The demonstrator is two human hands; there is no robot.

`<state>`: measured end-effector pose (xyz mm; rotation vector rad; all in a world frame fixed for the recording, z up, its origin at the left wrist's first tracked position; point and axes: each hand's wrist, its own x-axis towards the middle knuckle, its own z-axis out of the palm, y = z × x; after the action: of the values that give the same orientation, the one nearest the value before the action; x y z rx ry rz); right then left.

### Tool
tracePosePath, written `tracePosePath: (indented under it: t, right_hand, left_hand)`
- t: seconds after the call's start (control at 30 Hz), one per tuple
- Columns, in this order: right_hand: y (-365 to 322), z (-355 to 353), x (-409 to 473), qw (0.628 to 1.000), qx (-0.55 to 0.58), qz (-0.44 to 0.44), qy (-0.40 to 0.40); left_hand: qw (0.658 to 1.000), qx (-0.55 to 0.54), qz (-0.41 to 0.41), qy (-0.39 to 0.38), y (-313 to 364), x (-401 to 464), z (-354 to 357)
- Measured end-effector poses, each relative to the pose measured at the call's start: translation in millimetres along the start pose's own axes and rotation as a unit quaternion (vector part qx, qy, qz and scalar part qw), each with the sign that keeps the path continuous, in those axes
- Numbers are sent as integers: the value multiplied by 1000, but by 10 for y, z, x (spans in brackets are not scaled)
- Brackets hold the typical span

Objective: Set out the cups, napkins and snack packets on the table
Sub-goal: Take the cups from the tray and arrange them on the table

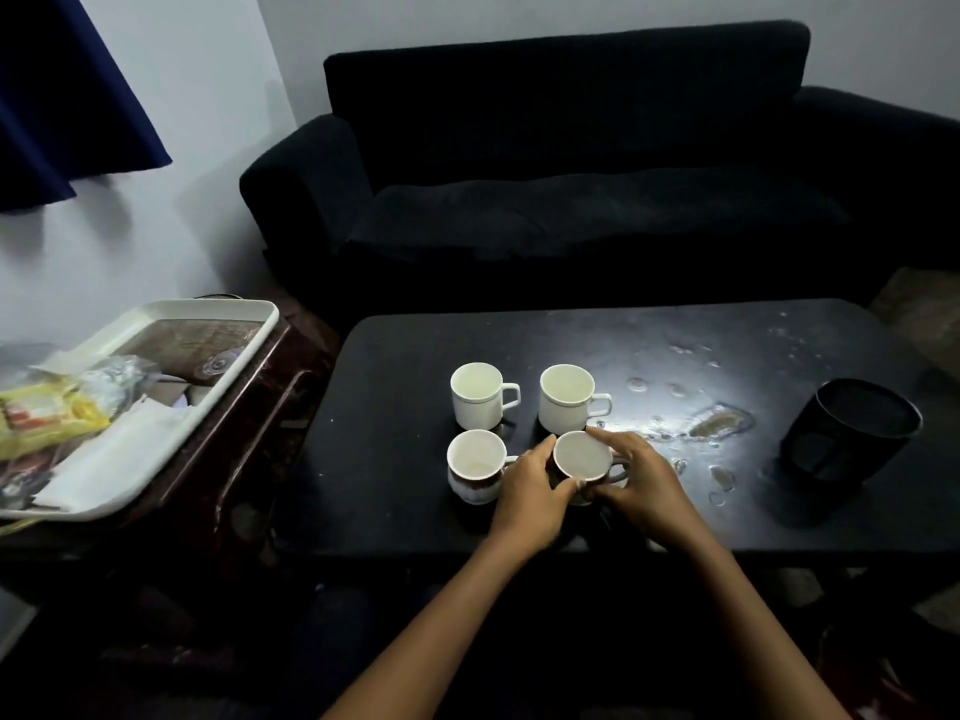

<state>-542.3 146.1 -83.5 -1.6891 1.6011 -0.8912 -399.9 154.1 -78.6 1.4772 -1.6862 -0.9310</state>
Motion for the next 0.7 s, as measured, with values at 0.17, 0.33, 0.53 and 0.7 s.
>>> tracePosePath:
  t: [0.17,0.33,0.53,0.7]
  right_hand:
    - [-14,-25,-36,999,-31,-1,-8]
    - [-160,-80,-143,997,-56,-44,39]
    - [-656,180,-126,983,-74,-161,41]
    - [-863,515,168,966,-186,-169,-53]
  left_hand:
    - [999,38,-4,39,53,-125,-2]
    - [993,26,73,89,131,-362,-201]
    - [980,58,82,171,95,-248,-674]
    - [987,136,16,79,-47,177,-988]
